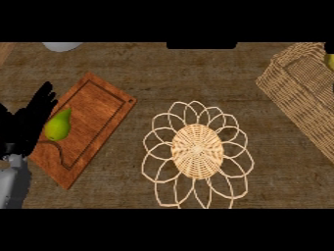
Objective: Pick the lemon from the placemat and place it in the basket
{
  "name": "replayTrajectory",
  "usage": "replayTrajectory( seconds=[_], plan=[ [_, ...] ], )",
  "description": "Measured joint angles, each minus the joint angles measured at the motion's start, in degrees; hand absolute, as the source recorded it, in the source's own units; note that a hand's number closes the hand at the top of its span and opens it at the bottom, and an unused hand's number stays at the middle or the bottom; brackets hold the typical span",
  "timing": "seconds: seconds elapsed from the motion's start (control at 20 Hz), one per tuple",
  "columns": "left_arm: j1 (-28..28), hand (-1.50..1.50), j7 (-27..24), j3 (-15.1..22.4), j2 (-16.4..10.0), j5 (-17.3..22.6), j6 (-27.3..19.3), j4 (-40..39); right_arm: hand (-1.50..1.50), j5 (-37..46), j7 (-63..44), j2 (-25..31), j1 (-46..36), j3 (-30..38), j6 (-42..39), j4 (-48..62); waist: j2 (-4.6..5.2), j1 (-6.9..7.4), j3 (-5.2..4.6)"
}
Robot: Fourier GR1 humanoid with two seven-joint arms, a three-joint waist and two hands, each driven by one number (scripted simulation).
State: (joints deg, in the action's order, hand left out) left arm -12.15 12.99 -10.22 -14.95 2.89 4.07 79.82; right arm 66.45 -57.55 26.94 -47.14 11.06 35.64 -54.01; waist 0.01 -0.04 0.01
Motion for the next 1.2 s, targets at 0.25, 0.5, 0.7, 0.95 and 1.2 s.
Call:
replayTrajectory(
  seconds=[0.25, 0.5, 0.7, 0.95, 1.2],
  plan=[
    [0.5, 0.0, 0.4, 0.4, 0.6, -0.3, 0.0, 0.9, -1.5, -4.3, 5.3, 0.6, 2.1, 2.3, 2.5, 0.4, 0.04, 0.22, 0.01],
    [0.0, 0.0, 1.5, 0.6, 0.9, -0.6, -0.6, 1.4, -1.5, -6.1, 7.6, 1.2, 2.7, 5.1, 5.8, -2.0, -0.02, 0.16, 0.02],
    [0.9, 0.0, 0.4, 0.1, 0.6, -0.6, -0.3, 1.0, -1.5, -6.6, 6.8, 1.7, 3.6, 9.4, 9.4, -6.8, -0.18, -0.36, 0.0],
    [2.1, 0.0, 0.1, -0.7, 0.3, -0.3, -0.3, 0.9, -1.5, -9.8, 5.9, 0.7, 10.4, 14.1, 11.1, -19.5, -0.64, -1.72, -0.04],
    [2.1, 0.0, 0.2, -1.4, -0.2, -0.5, -0.6, 0.8, -1.5, -17.4, 4.4, -0.7, 24.0, 17.0, 7.8, -36.9, -0.84, -2.83, -0.04]
  ],
)
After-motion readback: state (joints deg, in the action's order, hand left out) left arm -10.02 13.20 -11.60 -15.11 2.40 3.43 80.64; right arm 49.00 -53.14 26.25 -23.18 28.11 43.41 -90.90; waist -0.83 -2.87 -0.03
